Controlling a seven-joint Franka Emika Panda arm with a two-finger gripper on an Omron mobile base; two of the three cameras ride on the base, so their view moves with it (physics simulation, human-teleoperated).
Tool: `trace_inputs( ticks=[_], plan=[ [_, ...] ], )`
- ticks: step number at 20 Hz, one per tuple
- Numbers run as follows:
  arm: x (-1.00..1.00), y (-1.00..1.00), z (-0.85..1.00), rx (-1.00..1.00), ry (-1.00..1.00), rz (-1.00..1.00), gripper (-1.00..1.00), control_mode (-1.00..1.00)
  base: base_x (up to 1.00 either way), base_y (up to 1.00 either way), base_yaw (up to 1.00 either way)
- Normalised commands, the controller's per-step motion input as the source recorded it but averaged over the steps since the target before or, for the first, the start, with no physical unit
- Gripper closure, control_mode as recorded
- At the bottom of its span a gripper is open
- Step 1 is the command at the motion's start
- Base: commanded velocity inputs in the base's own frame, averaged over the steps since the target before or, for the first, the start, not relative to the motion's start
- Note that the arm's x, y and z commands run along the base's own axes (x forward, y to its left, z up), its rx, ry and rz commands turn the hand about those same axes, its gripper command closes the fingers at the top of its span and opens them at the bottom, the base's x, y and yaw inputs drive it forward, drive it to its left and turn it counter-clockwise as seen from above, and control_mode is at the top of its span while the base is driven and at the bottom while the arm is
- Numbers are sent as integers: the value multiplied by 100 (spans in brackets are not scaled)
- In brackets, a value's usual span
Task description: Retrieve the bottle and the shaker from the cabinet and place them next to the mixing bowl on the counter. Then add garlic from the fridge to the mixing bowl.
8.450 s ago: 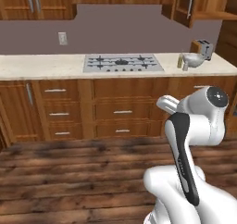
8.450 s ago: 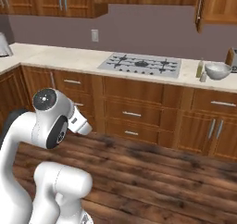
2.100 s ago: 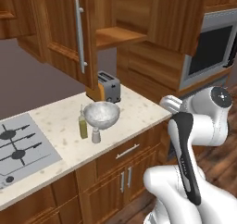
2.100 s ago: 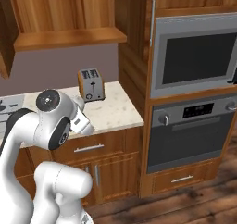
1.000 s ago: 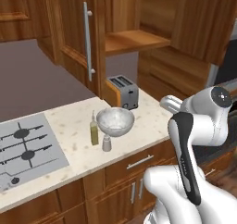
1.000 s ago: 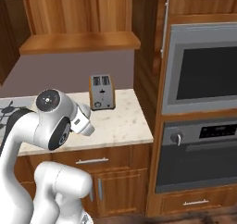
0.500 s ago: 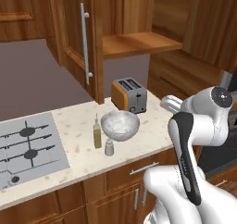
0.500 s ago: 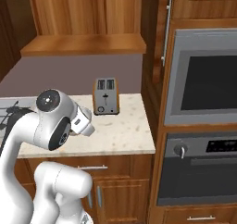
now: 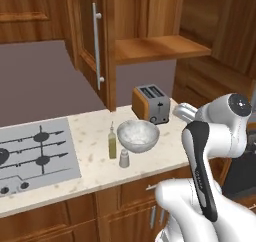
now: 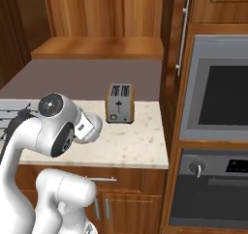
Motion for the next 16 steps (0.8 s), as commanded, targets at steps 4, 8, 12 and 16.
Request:
trace_inputs(
  ticks=[4,8,12,16],
  plan=[
    [0,0,0,0,0,0,100,100,31,-20,25],
    [0,0,0,0,0,0,100,100,31,-22,25],
    [0,0,0,0,0,0,100,100,29,-24,24],
    [0,0,0,0,0,0,100,100,25,-28,24]
  ],
)
